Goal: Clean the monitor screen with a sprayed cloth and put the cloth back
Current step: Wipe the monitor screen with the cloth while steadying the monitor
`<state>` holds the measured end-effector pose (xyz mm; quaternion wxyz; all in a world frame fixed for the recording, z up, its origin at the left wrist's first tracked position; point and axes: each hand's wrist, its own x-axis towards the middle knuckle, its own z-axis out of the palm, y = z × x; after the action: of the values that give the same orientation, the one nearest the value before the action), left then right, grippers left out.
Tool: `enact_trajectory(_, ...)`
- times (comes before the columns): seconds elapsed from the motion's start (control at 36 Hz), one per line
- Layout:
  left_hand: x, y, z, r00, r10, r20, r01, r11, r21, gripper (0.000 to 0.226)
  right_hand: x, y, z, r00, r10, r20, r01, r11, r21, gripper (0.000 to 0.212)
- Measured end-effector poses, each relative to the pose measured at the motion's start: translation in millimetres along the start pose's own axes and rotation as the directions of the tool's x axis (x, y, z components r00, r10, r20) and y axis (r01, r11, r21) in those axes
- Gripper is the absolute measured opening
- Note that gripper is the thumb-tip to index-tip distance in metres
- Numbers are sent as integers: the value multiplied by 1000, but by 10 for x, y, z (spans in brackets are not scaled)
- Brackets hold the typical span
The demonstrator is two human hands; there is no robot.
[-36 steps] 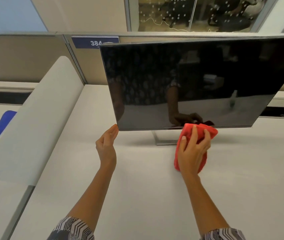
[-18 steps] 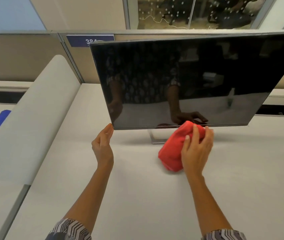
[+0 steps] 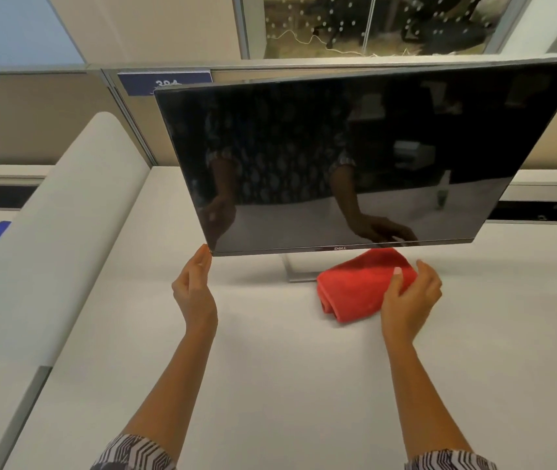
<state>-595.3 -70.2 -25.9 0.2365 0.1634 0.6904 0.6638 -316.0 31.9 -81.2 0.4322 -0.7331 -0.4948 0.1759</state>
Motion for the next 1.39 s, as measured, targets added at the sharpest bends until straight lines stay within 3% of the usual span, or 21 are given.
enact_trajectory(0.19,-44,16,26,1000,-4,-4,4,1000,10,38,-274,-180,296,957,-72,280,173,919,-355,80)
enact_trajectory(0.42,-34,49,7,1000,-9,5,9,1000,11,39,-159,-397,648,947,241,212,-89,832,-548,114)
enact_trajectory(0.5,-33,60,8,1000,-11,6,11,1000,20,38,-143,-389,704,937,288,197,-125,804,-582,109)
enact_trajectory(0.67,-18,57,-7,1000,-12,20,11,1000,20,37,-145,-340,725,946,260,195,-100,803,-588,75)
enact_trajectory(0.83,-26,58,-12,1000,-13,23,12,1000,25,37,-139,-255,619,967,199,157,-108,883,-457,58)
enact_trajectory(1.0,-70,138,-21,999,31,9,-31,999,31,36,-200,-161,401,965,250,82,-246,968,-55,59)
enact_trajectory(1.06,-101,189,-9,998,69,1,-68,997,37,36,-233,-231,230,971,226,79,-219,972,-90,56)
enact_trajectory(1.08,-115,216,-1,996,90,-2,-90,995,44,36,-229,-270,183,965,254,60,-254,967,-7,57)
enact_trajectory(1.17,-151,307,35,989,151,-3,-151,987,50,37,-167,-354,39,957,289,33,-288,920,266,90)
enact_trajectory(1.31,-223,442,97,975,222,16,-223,974,50,39,-115,-528,-67,961,269,-58,-230,902,366,74)
enact_trajectory(1.39,-286,523,122,959,281,45,-284,957,62,41,-79,-720,-158,977,160,-144,-100,929,357,55)
